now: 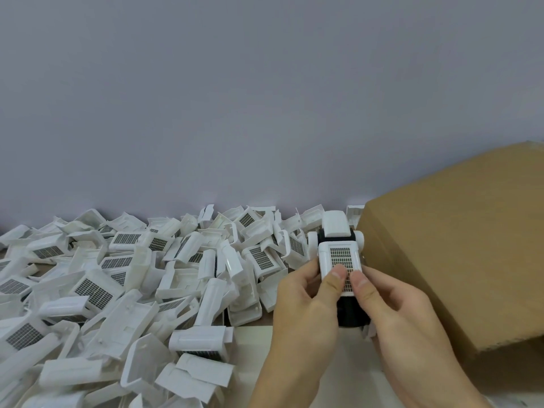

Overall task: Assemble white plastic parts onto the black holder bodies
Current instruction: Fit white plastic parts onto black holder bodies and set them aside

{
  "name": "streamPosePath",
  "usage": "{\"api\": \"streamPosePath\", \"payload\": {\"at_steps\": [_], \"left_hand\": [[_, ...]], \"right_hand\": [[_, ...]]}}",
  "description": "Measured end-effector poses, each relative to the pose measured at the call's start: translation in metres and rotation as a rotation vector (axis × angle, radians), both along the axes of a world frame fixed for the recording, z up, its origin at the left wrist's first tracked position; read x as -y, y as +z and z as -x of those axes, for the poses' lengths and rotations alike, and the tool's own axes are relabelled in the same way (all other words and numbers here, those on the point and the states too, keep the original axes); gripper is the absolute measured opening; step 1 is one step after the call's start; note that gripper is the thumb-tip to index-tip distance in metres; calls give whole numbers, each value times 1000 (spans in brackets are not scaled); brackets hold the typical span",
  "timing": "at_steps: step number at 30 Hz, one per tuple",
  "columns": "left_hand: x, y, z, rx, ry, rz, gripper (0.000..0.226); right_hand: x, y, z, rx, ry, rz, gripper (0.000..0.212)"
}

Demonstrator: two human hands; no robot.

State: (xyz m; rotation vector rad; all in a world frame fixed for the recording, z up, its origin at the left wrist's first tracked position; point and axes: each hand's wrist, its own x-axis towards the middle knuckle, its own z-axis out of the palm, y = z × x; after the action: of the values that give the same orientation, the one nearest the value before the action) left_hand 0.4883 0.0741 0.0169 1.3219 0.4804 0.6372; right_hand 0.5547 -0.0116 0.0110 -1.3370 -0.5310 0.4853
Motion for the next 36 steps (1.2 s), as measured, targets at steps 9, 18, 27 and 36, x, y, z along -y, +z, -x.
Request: {"api": "streamPosePath", "payload": {"at_steps": [9, 18, 27, 36], "left_hand": [[4, 3, -4, 202, 24, 332, 27], [0, 12, 2, 105, 120, 245, 35], [-30, 25, 24, 188, 433, 0, 30], [-35, 26, 30, 45, 139, 107, 22]], "right_hand": [[-1, 0, 10, 351, -237, 141, 54], [-2, -3, 7, 350, -455, 132, 44], [-2, 24, 8, -402, -163, 36, 49], [6, 14, -1, -518, 160, 24, 63]]}}
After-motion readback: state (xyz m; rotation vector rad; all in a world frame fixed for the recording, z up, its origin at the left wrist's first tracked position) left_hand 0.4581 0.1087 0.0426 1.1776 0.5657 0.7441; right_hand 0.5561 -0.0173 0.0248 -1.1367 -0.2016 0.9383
